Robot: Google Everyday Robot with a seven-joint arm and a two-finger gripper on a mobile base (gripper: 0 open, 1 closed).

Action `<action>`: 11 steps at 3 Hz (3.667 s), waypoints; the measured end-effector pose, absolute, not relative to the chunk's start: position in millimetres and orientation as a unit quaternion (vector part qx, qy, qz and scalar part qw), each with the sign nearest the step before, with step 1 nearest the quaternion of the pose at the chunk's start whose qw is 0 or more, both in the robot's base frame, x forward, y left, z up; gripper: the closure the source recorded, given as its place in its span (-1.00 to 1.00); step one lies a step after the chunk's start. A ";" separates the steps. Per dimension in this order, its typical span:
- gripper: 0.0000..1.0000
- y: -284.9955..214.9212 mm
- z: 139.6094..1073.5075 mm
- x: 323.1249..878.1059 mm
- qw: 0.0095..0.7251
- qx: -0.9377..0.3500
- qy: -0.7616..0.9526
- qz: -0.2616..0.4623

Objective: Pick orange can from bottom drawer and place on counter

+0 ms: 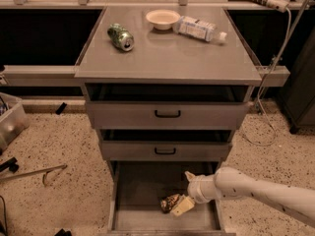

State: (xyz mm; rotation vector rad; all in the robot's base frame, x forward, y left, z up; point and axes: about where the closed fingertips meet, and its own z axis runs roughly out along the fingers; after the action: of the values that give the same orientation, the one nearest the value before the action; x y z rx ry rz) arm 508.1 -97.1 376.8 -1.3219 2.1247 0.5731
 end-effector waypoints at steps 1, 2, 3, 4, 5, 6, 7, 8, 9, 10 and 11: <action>-1.00 -97.8 345.4 511.1 0.274 -0.500 0.799 0.191; -1.00 -103.6 298.8 522.4 0.276 -0.493 0.808 0.170; -1.00 -106.9 258.2 537.2 0.282 -0.480 0.814 0.164; -1.00 -111.1 222.4 553.7 0.288 -0.460 0.821 0.180; -1.00 -110.5 222.6 552.9 0.288 -0.460 0.820 0.180; -1.00 -105.3 205.0 557.6 0.290 -0.458 0.820 0.187; -1.00 -92.6 182.1 560.0 0.294 -0.457 0.815 0.199; -1.00 -79.9 162.3 556.7 0.295 -0.458 0.811 0.212; -1.00 -71.7 147.6 551.8 0.293 -0.460 0.808 0.222; -1.00 -60.9 121.4 546.8 0.271 -0.461 0.815 0.223; -1.00 -60.1 120.3 546.4 0.269 -0.461 0.816 0.223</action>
Offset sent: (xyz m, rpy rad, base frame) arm 0.0311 -0.0169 -0.1376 -0.1186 -0.0438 -0.0858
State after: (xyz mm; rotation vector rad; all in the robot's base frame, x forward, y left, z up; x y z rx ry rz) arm 546.4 -60.1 120.3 -1.2435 2.1993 0.6026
